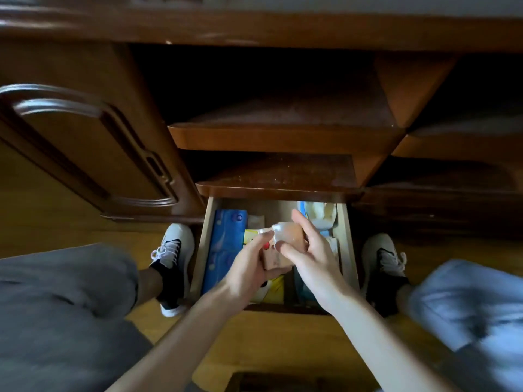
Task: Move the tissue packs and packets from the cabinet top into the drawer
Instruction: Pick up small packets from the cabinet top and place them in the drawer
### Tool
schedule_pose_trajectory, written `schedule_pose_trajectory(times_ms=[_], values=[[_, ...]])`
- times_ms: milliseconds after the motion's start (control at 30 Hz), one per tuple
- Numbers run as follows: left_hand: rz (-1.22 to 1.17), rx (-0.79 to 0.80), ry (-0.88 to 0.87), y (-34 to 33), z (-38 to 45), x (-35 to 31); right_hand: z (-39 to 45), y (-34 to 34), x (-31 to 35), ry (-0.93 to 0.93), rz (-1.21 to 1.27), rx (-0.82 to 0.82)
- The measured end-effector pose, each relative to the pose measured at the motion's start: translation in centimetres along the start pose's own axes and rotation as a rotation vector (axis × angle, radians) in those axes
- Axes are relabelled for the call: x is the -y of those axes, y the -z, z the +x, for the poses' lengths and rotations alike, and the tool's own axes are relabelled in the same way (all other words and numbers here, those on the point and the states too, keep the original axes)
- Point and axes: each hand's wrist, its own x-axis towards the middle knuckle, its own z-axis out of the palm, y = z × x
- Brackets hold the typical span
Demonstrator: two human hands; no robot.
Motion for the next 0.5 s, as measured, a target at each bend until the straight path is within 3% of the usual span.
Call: schedule_pose_trajectory(times_ms=[233, 333, 500], values=[[-0.158, -0.119, 0.06, 0.7, 1.4, 0.5, 0.6, 1.3, -0.6, 0.007, 0.076, -0.003], [-0.072, -0.116, 0.016, 0.9, 1.4, 0.6, 1.1, 0.9, -1.2, -0.033, 0.036, -0.026], [0.083, -0.248, -0.079, 0.4, 2.1, 0.6, 1.6, 1.2, -1.7, -0.02, 0.001, -0.208]])
